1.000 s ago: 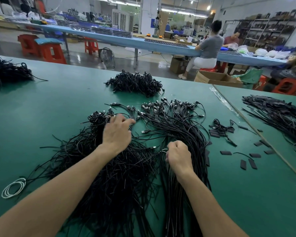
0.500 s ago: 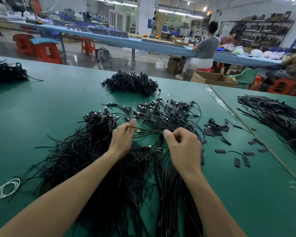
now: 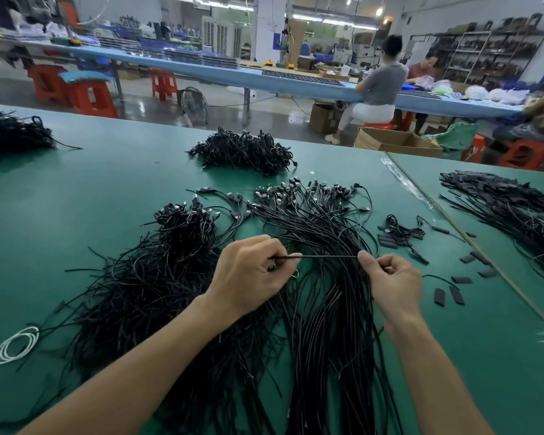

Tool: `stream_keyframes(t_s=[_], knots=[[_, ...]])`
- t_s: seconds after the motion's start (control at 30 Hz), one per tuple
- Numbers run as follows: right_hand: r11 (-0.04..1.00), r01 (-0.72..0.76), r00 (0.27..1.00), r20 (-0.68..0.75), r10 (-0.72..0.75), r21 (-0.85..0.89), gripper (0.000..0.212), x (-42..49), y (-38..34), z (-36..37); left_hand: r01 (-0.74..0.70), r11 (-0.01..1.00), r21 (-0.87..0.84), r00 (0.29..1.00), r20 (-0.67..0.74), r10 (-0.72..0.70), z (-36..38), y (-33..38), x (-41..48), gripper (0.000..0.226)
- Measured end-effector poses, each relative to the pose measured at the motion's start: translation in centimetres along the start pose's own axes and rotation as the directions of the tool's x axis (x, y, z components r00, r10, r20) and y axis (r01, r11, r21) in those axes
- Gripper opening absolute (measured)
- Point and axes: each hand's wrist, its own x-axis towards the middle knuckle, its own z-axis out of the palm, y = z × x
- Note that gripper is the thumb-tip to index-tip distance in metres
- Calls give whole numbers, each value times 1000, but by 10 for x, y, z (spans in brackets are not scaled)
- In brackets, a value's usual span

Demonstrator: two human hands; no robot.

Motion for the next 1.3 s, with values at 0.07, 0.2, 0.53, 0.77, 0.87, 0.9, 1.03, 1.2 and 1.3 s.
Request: stream_keyframes(t_s=[0.07,0.2,0.53,0.77,0.87,0.9,1.03,1.2,1.3], knots=[[999,19,998,-56,-20,-32,37,1,0,-4,134,989,67,990,23,-136,-3,-13,-6,40],[984,89,993,-59,-99,-156,40,-2,0,-4,602,798,-28,798,52,-601,-12,-43,-17,51],[861,46,993,120,17,-507,32,-6,19,-1,-23,985,173,993,-107,42,-39,-5,10,37],[873,446,811,502,-300,-197,52,-41,-30,21,23,911,411,953,267,-145,-24,-10,-1,48],[889,446,722,630,-287,-106,49,-56,-42,31,69,913,403,943,271,-191,-17,-7,-5,34],[877,466,727,615,-304,-118,38,-57,-43,34,74,921,382,946,267,-186,-17,-4,-5,32],[878,473,819,404,-407,-74,18,-53,-45,30,158,964,215,961,191,-200,-24,2,0,36],[943,305,936,141,-323,132,26,-44,-45,17,332,942,-39,941,76,-329,-41,-9,8,29],[956,201,968,110,-227,212,27,-42,-48,17,491,871,-20,780,456,-429,-46,-12,9,41]])
